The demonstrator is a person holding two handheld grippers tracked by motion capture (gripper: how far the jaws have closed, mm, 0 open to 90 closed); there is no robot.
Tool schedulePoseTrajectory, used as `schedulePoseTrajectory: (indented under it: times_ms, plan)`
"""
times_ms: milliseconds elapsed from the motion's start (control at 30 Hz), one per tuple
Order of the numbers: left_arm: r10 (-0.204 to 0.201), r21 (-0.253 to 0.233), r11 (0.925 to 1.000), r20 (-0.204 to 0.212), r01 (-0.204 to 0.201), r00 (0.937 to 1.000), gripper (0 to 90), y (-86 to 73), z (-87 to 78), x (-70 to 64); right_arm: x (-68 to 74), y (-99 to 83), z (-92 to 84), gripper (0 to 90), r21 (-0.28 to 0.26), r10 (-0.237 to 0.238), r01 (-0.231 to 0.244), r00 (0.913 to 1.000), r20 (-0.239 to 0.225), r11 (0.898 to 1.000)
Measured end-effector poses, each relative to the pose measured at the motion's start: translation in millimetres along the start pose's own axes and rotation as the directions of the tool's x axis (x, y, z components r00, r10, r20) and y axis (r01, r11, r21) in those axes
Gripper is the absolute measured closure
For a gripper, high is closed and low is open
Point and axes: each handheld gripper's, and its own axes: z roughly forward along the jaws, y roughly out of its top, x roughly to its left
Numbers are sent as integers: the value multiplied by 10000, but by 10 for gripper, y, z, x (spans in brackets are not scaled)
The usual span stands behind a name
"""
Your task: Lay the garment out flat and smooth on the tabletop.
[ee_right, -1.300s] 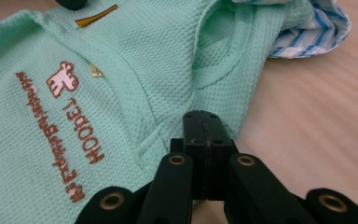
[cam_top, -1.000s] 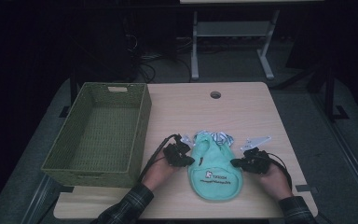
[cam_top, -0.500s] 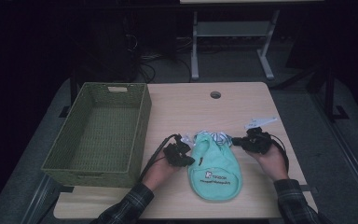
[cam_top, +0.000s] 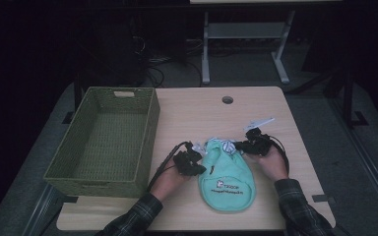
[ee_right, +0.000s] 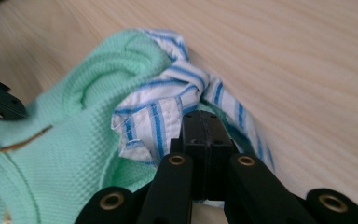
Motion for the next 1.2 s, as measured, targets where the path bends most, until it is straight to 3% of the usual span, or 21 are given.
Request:
schedulePoseTrajectory:
  times_ms: [100,167,267,467,567,700,767,933,1067,1200]
  plan:
    - [8,-2,10000,-10,-8,10000,898,1,1,-2,-6,-50,80,898,391,-246,234,9992,320,9990]
    - [11,0,10000,-13,-11,10000,898,1,1,-3,-33,-68,83,899,284,-236,227,9992,319,9993]
    - [-9,1,10000,2,9,10000,898,1,0,0,-30,-45,65,898,449,-417,377,9949,917,9983]
    - [-109,-62,9999,94,109,9999,898,-5,3,11,-130,-48,-45,815,-311,130,-107,9971,756,9995]
    - [-227,-155,9996,108,229,9997,898,-6,9,5,-177,-55,-51,760,-293,392,-369,9958,825,9989]
    - [-94,-44,9999,133,95,9999,898,-3,3,17,-172,-44,20,713,-116,494,-489,9980,399,9987]
    - [-227,-152,9996,132,229,9997,898,-3,10,6,-161,-38,73,725,20,375,-376,9986,381,9993]
    - [3,-9,10000,79,-3,10000,898,0,2,11,-130,-31,107,858,156,141,-149,9985,521,9998]
    - [30,7,10000,43,-30,10000,899,2,2,5,-111,8,40,864,154,-399,384,9929,1124,9991]
    - [63,12,10000,-15,-63,10000,899,6,5,-10,-203,45,-33,866,221,-683,653,9798,1881,9976]
